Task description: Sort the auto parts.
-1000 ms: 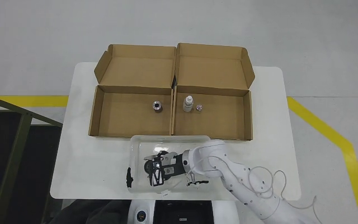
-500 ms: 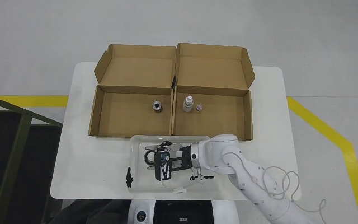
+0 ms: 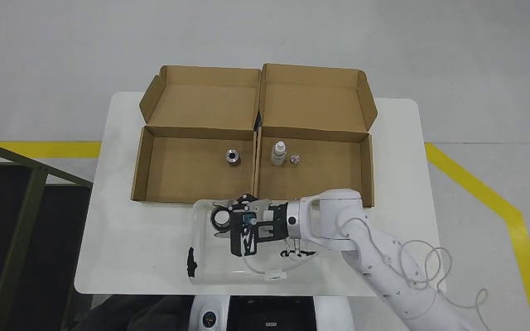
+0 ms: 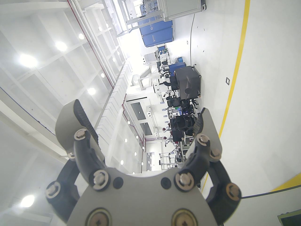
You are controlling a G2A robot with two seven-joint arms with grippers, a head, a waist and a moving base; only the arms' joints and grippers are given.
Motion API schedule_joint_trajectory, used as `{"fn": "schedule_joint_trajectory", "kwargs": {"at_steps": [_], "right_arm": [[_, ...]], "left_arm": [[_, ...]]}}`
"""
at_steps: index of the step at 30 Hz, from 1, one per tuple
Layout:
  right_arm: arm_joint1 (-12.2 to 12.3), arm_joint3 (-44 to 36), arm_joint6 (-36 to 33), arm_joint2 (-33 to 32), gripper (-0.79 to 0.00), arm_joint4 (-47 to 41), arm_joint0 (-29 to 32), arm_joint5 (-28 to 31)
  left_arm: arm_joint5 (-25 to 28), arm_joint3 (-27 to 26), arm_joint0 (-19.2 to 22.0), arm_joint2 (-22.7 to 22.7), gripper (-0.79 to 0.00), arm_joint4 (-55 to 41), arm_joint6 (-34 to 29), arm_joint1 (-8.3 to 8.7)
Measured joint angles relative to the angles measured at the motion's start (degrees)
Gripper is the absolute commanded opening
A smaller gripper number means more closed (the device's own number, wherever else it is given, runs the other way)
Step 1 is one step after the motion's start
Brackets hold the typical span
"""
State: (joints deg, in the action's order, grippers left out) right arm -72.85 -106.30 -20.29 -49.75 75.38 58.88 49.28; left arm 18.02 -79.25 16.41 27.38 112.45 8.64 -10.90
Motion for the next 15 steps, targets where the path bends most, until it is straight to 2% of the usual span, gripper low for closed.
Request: {"fn": "schedule_joint_trajectory", "kwargs": {"at_steps": [15], "right_arm": [[-0.84, 3.98, 0.45, 0.79, -0.785, -1.97, -5.37, -3.24]], "left_arm": [[0.00, 0.00, 0.00, 0.00, 0.000, 0.00, 0.00, 0.00]]}}
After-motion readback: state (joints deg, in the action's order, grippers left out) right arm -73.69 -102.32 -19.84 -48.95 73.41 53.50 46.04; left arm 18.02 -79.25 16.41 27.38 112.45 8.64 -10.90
